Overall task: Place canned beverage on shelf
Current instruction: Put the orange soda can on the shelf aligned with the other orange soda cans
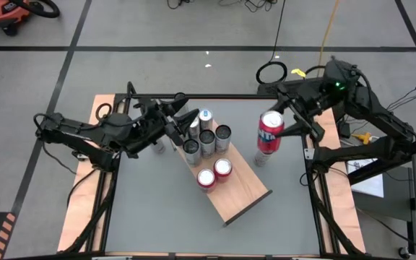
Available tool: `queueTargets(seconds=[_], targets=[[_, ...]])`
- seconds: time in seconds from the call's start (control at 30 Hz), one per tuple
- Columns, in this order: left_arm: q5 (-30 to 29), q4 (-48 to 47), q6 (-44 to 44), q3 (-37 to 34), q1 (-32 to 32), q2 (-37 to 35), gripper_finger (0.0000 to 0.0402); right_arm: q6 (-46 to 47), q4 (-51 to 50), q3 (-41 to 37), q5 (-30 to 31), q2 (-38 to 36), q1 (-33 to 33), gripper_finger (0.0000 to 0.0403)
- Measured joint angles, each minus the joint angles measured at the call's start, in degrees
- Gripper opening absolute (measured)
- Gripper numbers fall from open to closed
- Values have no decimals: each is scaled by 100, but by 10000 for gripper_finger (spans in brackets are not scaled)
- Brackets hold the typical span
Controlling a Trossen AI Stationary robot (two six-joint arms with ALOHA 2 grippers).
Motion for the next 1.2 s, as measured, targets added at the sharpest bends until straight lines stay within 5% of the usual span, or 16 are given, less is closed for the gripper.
queueTargets(seconds=[0.3, 0.8, 1.2], targets=[[-563, 25, -158, -2, -220, 0, 359, -875, -536, -456, -582, -99, 3, 252], [-675, 153, -106, -2, -421, 2, 359, 167, 2795, -3766, -530, -839, 25, 252], [-675, 133, -110, -2, -421, 2, 359, -146, 3536, -4293, -524, -567, 63, 257]])
